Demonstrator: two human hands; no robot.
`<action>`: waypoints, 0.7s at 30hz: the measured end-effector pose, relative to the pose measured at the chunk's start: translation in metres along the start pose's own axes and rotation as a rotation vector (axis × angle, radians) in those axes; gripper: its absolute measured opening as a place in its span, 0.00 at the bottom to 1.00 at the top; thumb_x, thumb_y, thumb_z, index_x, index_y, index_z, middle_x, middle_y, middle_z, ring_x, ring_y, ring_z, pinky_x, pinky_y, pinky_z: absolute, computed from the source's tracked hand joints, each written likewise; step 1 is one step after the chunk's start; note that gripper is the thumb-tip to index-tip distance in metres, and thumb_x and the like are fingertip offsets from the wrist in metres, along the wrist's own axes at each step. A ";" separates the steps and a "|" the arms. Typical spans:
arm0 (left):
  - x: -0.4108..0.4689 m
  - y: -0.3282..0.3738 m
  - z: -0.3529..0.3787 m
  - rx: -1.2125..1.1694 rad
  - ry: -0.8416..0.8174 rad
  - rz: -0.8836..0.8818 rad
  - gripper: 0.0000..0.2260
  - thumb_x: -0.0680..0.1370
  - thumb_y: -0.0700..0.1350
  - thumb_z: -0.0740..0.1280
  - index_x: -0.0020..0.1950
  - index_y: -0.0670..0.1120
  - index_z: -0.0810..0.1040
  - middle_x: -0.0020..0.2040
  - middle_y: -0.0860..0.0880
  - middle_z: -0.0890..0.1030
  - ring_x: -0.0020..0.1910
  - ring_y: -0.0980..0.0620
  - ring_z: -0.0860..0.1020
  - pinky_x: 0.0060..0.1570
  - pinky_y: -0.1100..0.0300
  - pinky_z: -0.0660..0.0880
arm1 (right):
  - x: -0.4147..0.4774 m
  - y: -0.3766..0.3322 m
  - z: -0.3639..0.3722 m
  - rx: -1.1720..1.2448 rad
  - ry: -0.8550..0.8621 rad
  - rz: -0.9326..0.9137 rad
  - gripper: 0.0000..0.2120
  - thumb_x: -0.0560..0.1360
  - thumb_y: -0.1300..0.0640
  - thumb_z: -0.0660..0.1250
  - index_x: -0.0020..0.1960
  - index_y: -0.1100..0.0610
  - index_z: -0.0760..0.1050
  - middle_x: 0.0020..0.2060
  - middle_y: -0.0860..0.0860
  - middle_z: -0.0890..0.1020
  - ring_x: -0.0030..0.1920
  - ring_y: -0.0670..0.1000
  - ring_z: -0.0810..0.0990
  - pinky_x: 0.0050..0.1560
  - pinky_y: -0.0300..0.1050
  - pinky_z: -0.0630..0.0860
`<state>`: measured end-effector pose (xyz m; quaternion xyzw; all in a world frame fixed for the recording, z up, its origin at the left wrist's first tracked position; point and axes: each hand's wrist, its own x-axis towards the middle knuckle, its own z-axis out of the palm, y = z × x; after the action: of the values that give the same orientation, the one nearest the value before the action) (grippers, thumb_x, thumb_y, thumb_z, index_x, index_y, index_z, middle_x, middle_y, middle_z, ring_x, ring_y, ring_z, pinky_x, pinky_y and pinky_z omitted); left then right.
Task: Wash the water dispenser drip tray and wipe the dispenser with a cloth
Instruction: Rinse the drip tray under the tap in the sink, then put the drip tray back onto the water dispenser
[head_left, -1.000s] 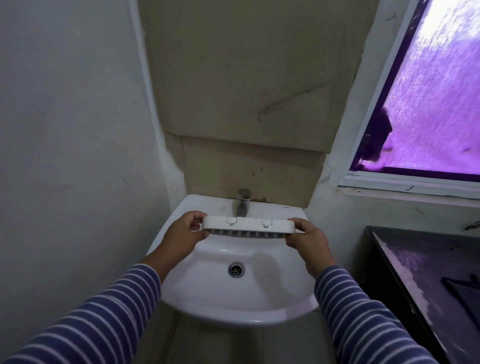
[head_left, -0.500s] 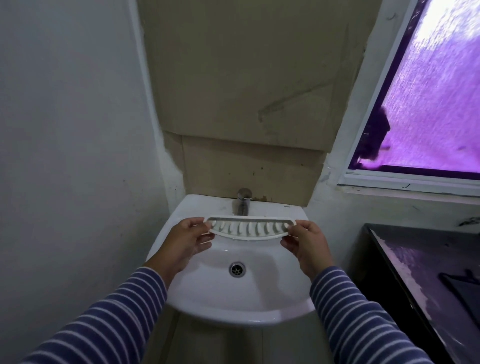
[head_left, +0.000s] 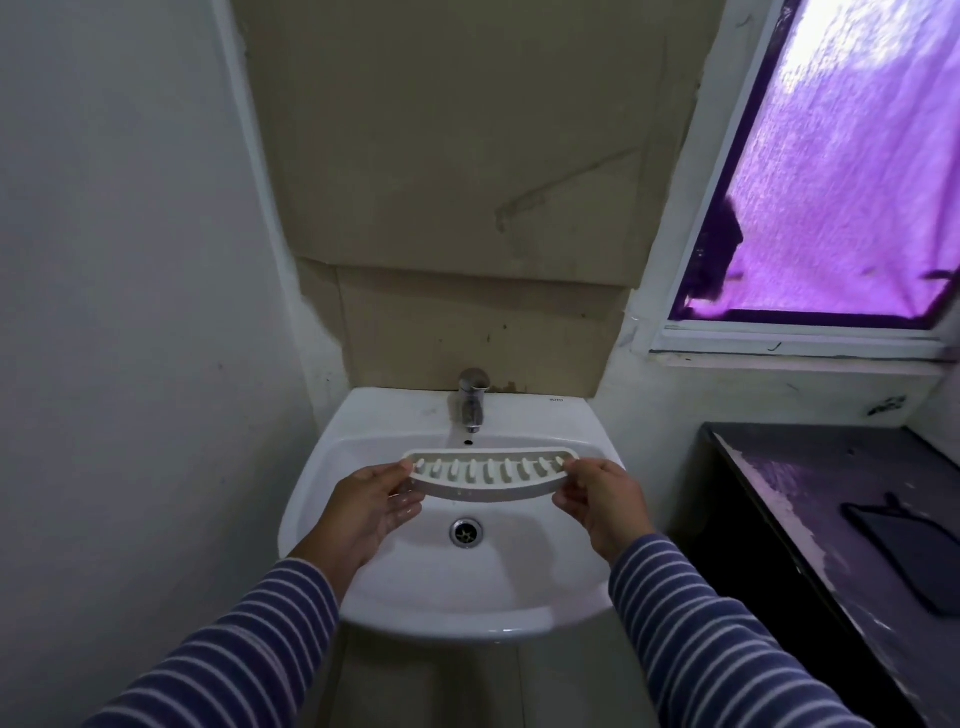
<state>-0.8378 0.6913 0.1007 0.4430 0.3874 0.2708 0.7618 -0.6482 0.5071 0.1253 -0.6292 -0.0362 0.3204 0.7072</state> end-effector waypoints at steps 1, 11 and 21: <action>0.001 0.001 0.001 0.001 -0.007 0.006 0.10 0.74 0.43 0.71 0.51 0.39 0.78 0.39 0.44 0.84 0.40 0.46 0.83 0.39 0.55 0.80 | 0.000 0.000 0.000 0.006 0.006 -0.006 0.06 0.75 0.62 0.67 0.50 0.63 0.77 0.45 0.61 0.81 0.45 0.58 0.81 0.46 0.49 0.83; -0.002 0.013 0.027 0.001 -0.061 0.055 0.10 0.74 0.44 0.71 0.51 0.40 0.79 0.35 0.46 0.83 0.35 0.49 0.83 0.37 0.57 0.79 | -0.011 -0.008 -0.018 0.059 0.063 -0.078 0.06 0.76 0.60 0.67 0.50 0.62 0.77 0.47 0.61 0.81 0.46 0.59 0.82 0.46 0.49 0.82; -0.054 -0.010 0.094 0.011 -0.078 0.073 0.13 0.74 0.45 0.71 0.54 0.39 0.79 0.42 0.43 0.86 0.41 0.47 0.85 0.36 0.57 0.81 | -0.045 -0.026 -0.102 0.088 0.052 -0.161 0.09 0.76 0.60 0.67 0.52 0.64 0.76 0.45 0.62 0.81 0.44 0.58 0.81 0.41 0.46 0.81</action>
<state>-0.7888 0.6026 0.1399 0.4714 0.3426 0.2784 0.7635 -0.6267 0.3958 0.1443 -0.6007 -0.0542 0.2472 0.7583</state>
